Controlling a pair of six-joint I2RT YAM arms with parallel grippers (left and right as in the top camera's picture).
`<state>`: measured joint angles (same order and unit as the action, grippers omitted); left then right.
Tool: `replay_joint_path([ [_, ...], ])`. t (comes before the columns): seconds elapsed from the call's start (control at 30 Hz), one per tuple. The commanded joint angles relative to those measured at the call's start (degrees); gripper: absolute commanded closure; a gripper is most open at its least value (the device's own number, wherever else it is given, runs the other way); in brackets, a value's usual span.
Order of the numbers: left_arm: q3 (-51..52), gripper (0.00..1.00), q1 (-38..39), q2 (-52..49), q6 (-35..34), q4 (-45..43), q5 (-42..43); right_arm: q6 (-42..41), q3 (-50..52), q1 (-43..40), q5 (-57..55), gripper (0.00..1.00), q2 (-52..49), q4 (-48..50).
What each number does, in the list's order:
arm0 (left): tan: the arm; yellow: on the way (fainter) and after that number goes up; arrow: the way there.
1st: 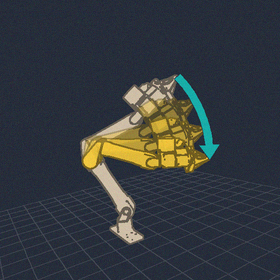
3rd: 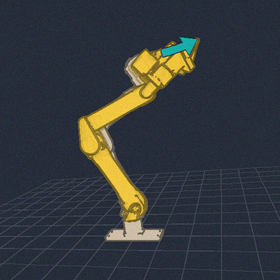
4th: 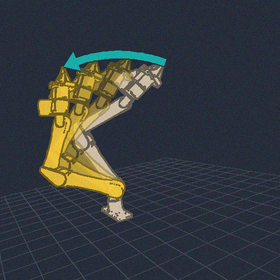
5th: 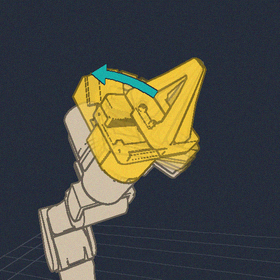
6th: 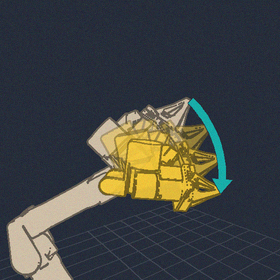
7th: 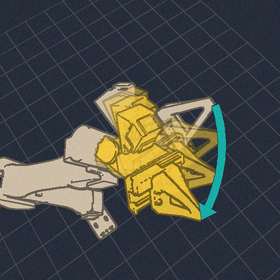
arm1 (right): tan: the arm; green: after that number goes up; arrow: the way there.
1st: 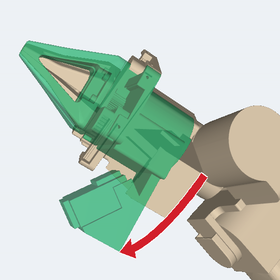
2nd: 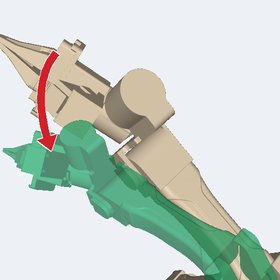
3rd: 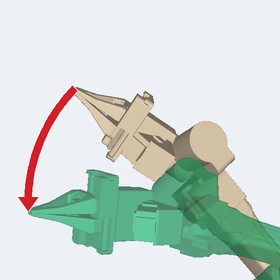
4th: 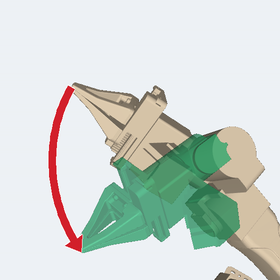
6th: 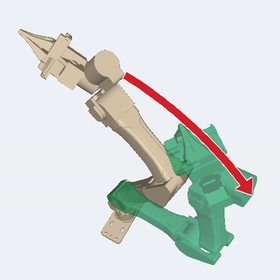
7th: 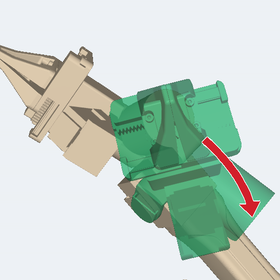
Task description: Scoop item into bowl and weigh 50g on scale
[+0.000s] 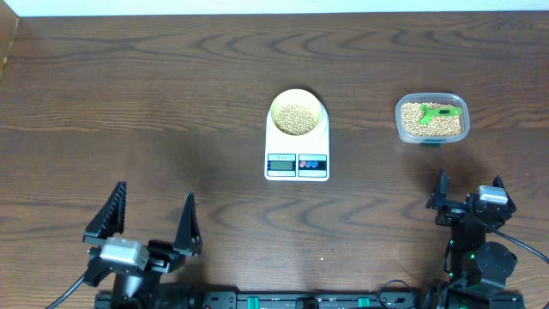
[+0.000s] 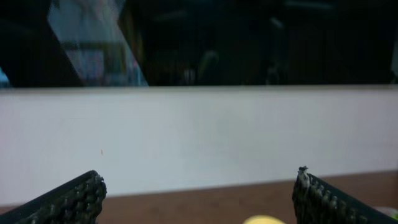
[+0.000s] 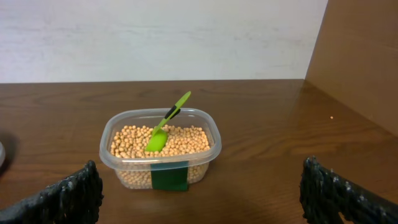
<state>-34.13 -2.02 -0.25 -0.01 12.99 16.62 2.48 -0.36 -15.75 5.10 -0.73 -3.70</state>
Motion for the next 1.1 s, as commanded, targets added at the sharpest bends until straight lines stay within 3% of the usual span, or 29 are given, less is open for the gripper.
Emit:
replay_joint_path([
  [0.0, 4.5, 0.02, 0.2, 0.1, 0.3, -5.0, -0.9, -0.7, 0.0, 0.2, -0.3, 0.01, 0.1, -0.3],
  [0.33, 25.7, 0.02, 0.2, 0.1, 0.3, -35.1, -3.2, -0.7, 0.0, 0.2, -0.3, 0.01, 0.1, -0.3],
  [0.57, 34.1, 0.02, 0.2, 0.1, 0.3, -45.5, -4.2, -0.7, 0.0, 0.2, -0.3, 0.01, 0.1, -0.3],
  [0.93, 33.9, 0.02, 0.2, 0.1, -1.4, -40.5, -13.4, -0.7, 0.0, 0.2, -0.3, 0.01, 0.1, -0.3],
  [1.07, 33.9, 0.02, 0.2, 0.1, -1.5, -30.4, -14.4, -0.7, 0.0, 0.2, -0.3, 0.01, 0.1, -0.3],
])
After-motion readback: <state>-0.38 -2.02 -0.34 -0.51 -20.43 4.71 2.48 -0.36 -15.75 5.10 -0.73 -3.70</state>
